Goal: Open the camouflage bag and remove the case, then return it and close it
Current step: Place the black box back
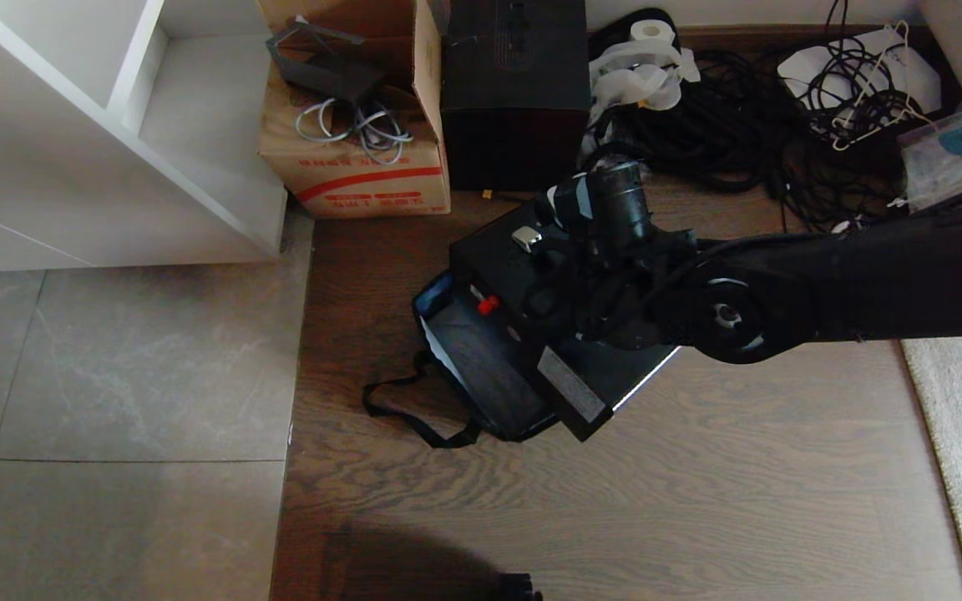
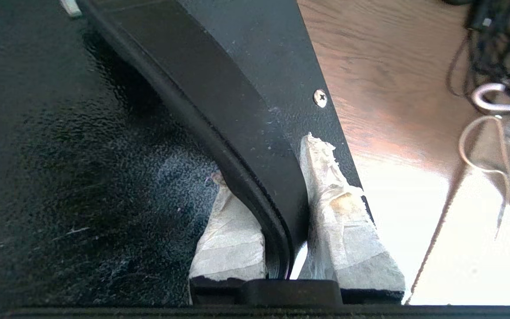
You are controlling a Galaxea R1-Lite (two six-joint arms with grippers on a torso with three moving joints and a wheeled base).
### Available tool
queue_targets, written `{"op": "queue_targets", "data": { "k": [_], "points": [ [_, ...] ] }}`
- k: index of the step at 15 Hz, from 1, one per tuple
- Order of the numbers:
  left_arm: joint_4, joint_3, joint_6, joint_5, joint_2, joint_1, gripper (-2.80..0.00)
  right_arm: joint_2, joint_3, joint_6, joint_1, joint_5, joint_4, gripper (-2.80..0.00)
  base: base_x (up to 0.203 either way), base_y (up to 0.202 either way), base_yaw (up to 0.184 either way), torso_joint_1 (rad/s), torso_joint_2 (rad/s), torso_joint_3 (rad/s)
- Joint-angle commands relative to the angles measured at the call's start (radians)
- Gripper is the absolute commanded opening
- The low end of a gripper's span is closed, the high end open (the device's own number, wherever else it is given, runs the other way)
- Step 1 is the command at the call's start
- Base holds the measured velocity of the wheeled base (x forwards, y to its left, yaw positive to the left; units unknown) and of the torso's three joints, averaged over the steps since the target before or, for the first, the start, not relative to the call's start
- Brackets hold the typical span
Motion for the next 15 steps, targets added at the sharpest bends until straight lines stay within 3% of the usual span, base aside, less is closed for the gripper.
{"op": "queue_targets", "data": {
  "k": [1, 15],
  "points": [
    [-0.001, 0.009, 0.001, 0.0, 0.0, 0.0, -2.8, 0.048, -0.041, -0.001, 0.006, -0.017, 0.0, -2.8, 0.0, 0.0, 0.0, 0.0, 0.0, 0.0],
    [-0.001, 0.009, 0.0, 0.0, 0.001, 0.0, -2.8, 0.276, -0.327, -0.003, 0.02, -0.038, -0.003, -2.8, 0.0, 0.0, 0.0, 0.0, 0.0, 0.0]
  ]
}}
